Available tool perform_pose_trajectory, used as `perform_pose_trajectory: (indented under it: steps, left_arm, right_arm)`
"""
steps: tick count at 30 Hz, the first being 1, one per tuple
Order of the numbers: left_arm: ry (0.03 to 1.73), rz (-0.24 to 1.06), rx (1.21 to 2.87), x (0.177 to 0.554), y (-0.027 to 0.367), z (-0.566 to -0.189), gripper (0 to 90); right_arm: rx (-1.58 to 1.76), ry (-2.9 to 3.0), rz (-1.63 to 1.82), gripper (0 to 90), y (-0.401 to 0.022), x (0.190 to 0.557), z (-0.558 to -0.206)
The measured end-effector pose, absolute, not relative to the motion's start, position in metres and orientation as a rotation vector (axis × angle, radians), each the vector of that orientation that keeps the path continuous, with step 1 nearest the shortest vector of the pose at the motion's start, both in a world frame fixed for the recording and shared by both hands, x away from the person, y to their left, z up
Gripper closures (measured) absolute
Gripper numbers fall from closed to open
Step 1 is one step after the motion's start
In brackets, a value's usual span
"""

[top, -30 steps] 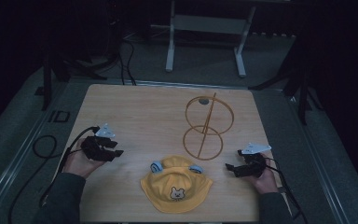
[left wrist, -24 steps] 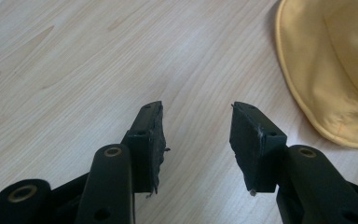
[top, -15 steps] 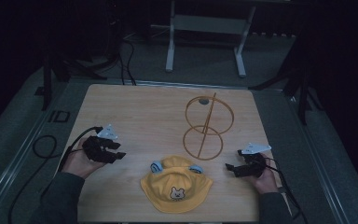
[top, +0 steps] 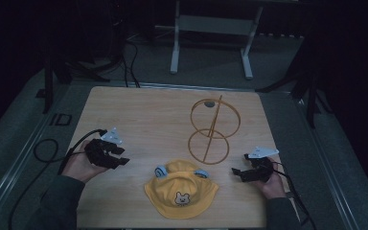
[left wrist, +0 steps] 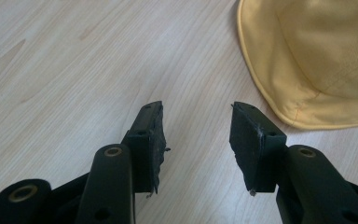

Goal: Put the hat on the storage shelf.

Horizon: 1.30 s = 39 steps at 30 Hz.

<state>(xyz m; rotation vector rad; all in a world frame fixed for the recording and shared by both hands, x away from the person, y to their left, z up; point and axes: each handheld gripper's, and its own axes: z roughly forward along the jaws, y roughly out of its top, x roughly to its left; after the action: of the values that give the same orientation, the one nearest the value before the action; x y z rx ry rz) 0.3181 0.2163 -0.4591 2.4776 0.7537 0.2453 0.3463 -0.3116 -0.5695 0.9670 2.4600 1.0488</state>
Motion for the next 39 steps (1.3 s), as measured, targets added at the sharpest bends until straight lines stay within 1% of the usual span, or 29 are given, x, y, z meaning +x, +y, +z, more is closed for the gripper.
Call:
perform_pose_trajectory:
  steps: [19,39]
  left_arm:
    - [0.696,0.216,2.567,0.315,0.207,-0.444,55.1]
    - [0.647,0.203,2.619,0.311,0.195,-0.431,55.4]
  right_arm:
    - [0.967,2.46,1.049,13.6,-0.312,0.346,-0.569]
    - [0.967,2.46,1.049,13.6,-0.312,0.346,-0.569]
